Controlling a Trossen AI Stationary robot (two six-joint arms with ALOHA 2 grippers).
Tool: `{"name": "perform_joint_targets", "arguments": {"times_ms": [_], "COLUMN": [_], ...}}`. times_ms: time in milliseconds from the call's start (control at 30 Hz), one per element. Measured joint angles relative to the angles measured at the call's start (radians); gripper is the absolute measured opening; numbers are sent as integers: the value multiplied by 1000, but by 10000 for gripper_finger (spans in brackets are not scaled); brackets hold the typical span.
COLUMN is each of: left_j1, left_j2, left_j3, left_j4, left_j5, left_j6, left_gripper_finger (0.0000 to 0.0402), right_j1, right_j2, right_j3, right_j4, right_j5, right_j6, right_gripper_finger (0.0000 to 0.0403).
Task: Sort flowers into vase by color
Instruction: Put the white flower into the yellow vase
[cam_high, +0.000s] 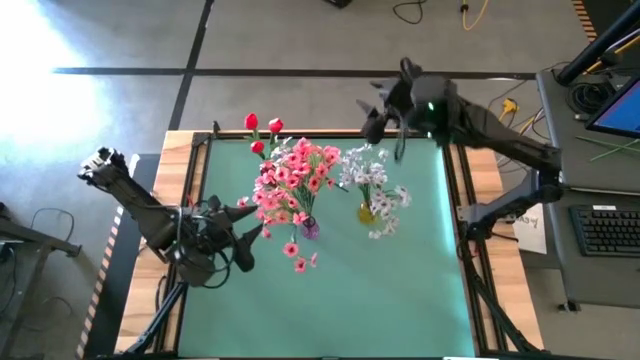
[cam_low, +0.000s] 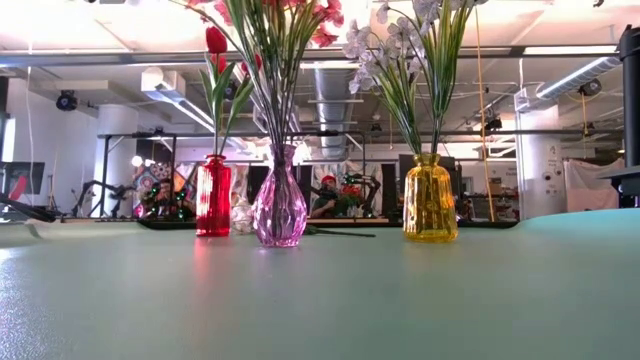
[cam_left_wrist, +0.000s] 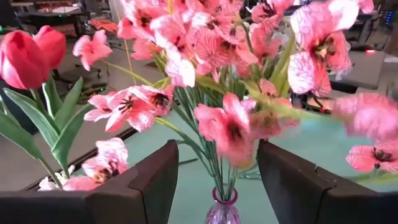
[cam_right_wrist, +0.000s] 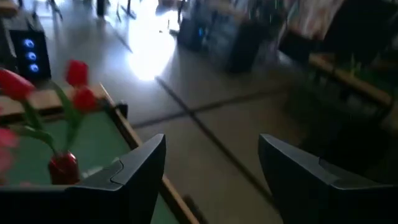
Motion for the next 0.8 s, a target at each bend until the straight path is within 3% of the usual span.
{"name": "perform_joint_targets", "arguments": {"times_ms": [333,567,800], "left_j1": [0,0,0], "left_j2": [-67,-105,-151], "left_j3": [0,0,0], "left_j4": [-25,-37,-76], "left_j5": [7,8,12], "left_j6": [32,52,52], "left_gripper_finger": [204,204,204], "right_j1": [-341,-526,-657], "right_j2": [-1,39,82], "right_j3": [-152,-238,-382], "right_j4": [34,147,158], "right_j5": [-268,-585,-688], "right_j6": [56,160,155], "right_gripper_finger": [248,234,223]}}
